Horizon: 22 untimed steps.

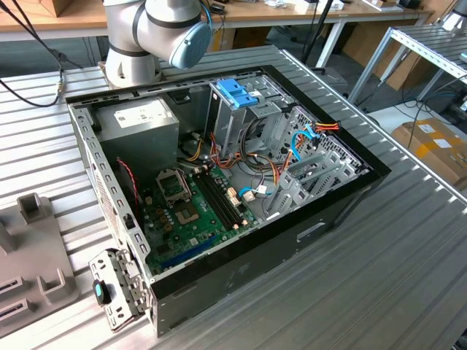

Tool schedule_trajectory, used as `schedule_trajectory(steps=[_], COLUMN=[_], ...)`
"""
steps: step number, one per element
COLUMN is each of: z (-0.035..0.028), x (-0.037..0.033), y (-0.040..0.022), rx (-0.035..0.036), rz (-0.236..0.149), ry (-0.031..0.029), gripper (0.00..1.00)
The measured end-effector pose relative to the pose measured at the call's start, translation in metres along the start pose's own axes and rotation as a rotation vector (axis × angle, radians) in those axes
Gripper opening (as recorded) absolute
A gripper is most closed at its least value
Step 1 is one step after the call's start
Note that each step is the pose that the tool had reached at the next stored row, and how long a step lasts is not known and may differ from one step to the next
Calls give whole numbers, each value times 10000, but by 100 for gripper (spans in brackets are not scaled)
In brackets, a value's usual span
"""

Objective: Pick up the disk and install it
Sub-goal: 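Pick up the disk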

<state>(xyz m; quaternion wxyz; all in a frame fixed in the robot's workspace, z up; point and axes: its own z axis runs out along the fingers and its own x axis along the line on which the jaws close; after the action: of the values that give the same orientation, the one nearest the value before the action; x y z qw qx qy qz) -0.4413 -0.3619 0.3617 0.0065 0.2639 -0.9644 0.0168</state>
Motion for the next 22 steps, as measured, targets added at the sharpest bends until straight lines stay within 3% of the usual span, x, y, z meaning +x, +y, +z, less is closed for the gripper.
schedule_trajectory(steps=[2,5,18,22], z=[0,0,0,0], x=[0,0,0,0], y=[0,0,0,0], rx=[14,28,31,39], rz=[-659,-1328,-1419,-1815], ry=[-19,-38,-40,-52], gripper=[11,11,11,11])
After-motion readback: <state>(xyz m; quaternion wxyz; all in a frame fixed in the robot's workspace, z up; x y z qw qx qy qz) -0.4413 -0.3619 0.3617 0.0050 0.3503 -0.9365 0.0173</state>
